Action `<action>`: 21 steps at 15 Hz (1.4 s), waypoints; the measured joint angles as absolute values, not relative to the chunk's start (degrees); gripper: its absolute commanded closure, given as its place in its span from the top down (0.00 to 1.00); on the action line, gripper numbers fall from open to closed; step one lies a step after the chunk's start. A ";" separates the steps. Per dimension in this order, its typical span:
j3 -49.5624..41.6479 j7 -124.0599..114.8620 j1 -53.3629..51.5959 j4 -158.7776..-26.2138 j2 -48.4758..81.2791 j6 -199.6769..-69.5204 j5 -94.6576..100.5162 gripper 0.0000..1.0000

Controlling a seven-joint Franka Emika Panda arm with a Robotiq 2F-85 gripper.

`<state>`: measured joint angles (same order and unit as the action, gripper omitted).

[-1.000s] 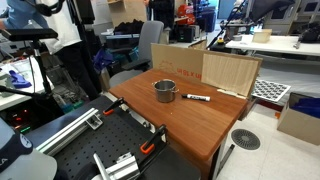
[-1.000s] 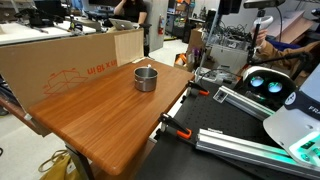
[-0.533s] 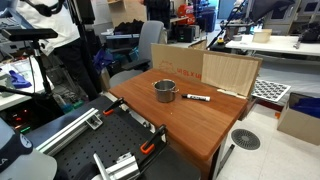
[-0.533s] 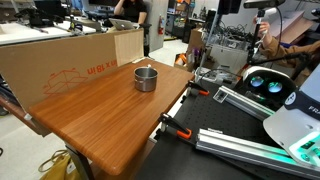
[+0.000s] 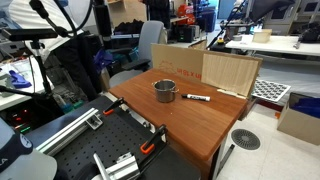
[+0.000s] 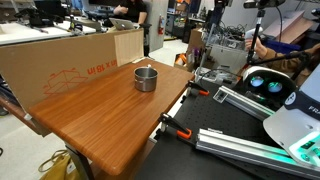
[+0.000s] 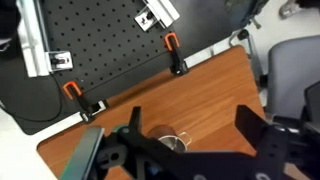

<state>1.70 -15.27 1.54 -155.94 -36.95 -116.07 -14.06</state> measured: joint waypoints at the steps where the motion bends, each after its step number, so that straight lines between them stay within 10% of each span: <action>1: 0.76 -15.56 2.38 -155.68 -35.15 -118.32 -15.30 1.00; 21: -6.77 -48.20 6.71 -126.82 14.59 -141.96 -26.81 1.00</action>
<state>-6.77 -48.20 6.71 -126.82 14.59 -141.96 -26.81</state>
